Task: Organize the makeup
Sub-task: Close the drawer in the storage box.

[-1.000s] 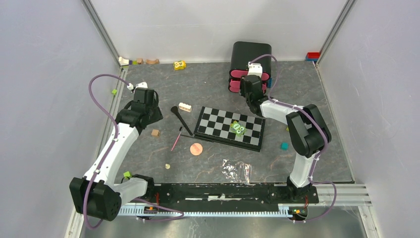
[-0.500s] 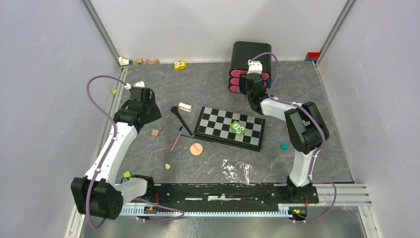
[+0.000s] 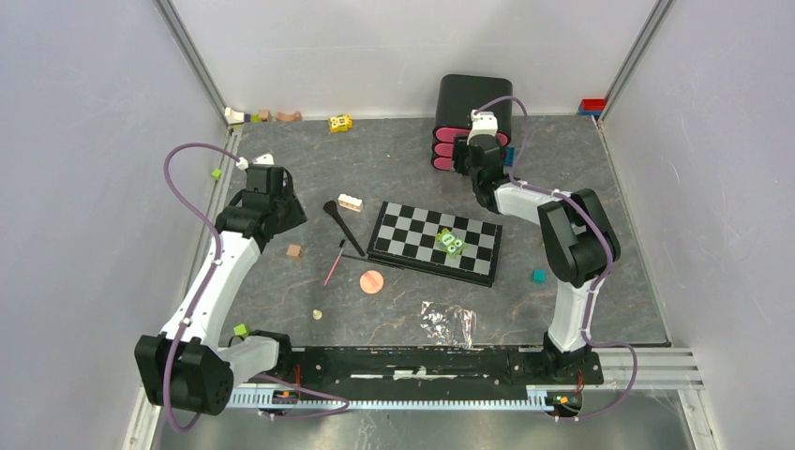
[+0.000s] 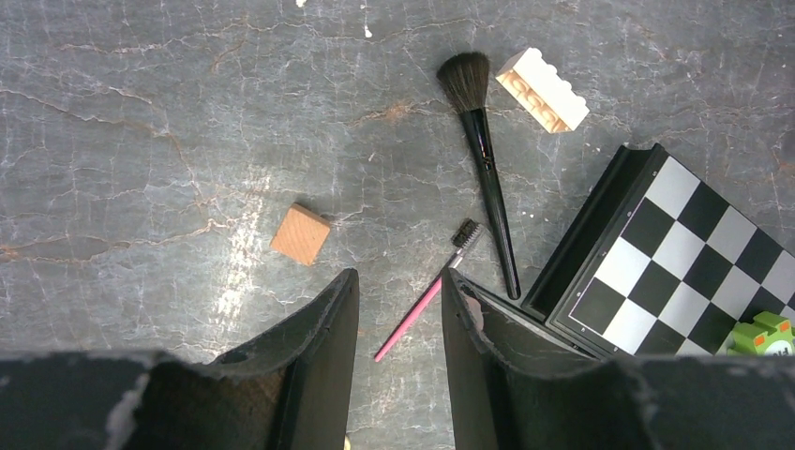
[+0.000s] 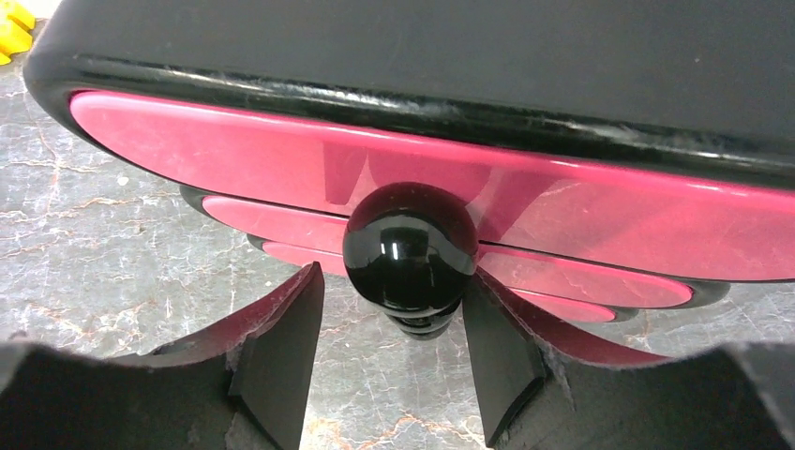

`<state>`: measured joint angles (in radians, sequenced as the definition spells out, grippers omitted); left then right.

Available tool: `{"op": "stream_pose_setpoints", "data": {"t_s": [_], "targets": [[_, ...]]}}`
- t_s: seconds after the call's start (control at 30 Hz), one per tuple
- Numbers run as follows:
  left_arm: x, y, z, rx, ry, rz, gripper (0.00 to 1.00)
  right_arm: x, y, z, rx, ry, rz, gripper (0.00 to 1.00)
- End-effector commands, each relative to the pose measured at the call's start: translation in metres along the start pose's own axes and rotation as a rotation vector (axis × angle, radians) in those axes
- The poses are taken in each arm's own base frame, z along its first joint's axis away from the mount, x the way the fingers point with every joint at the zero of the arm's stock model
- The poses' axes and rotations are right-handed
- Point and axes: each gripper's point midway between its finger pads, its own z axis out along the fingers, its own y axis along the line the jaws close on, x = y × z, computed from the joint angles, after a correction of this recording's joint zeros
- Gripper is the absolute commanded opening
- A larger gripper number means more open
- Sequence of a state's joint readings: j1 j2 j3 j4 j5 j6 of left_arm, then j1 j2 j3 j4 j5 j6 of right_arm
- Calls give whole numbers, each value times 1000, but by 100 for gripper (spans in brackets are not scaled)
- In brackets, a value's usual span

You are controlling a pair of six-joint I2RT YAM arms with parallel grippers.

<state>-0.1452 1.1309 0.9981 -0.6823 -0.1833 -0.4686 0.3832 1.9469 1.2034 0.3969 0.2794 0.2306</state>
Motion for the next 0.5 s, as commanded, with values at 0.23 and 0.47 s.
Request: {"op": "stream_pose_setpoints", "data": {"t_s": [0.23, 0.47], "targets": [[-9, -3, -2, 29, -35, 20, 44, -34, -4, -26, 4, -99, 61, 66], [-10, -2, -3, 31, -36, 16, 44, -42, -2, -44, -11, -123, 35, 68]]}}
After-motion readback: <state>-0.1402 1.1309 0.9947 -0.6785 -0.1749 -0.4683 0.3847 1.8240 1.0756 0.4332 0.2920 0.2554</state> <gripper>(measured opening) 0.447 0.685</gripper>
